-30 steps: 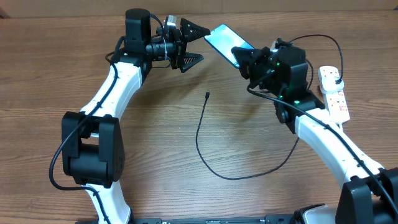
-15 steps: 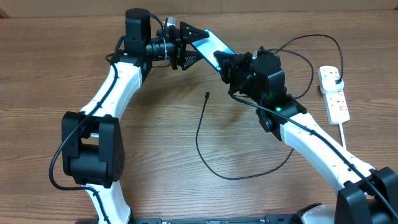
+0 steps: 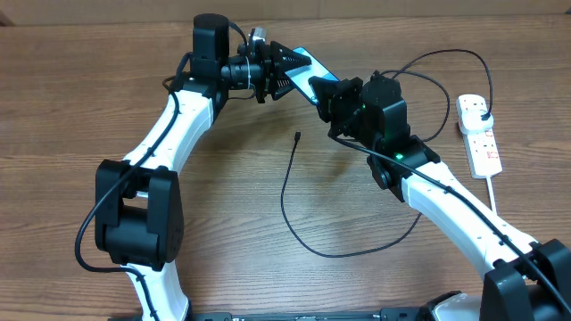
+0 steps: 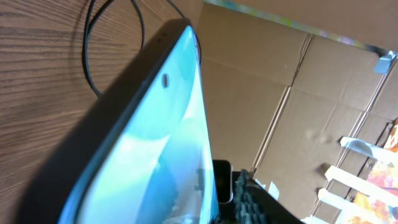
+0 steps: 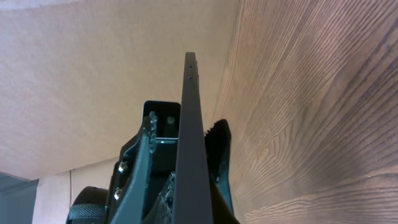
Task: Plug charger to phone and switch on socket
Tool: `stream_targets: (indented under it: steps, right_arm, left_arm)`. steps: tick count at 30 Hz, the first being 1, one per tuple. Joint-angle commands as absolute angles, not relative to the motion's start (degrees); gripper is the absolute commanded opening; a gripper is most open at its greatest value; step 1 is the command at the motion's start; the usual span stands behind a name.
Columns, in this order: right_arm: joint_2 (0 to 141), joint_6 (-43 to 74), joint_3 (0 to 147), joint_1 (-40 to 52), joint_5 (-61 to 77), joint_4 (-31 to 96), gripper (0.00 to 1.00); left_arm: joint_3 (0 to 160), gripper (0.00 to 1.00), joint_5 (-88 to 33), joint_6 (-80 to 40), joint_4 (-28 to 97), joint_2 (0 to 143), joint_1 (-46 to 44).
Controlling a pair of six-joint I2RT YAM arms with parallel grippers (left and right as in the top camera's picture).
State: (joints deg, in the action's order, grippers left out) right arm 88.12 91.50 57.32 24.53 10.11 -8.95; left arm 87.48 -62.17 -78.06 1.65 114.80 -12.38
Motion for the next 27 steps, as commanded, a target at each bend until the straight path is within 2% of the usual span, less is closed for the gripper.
stream_targets:
  steps: [1, 9, 27]
  right_arm:
    - [86.3, 91.5, 59.0, 25.0, 10.4, -10.0, 0.04]
    - [86.3, 91.5, 59.0, 25.0, 10.6, -10.0, 0.04]
    - [86.3, 93.3, 59.0, 25.1, 11.2, -10.0, 0.04]
  left_arm:
    - [88.3, 0.39, -63.0, -78.0, 1.4, 115.0, -12.8]
    - [88.3, 0.23, -62.7, -78.0, 1.4, 115.0, -12.8]
    - [88.3, 0.04, -60.5, -80.0, 1.4, 115.0, -12.8]
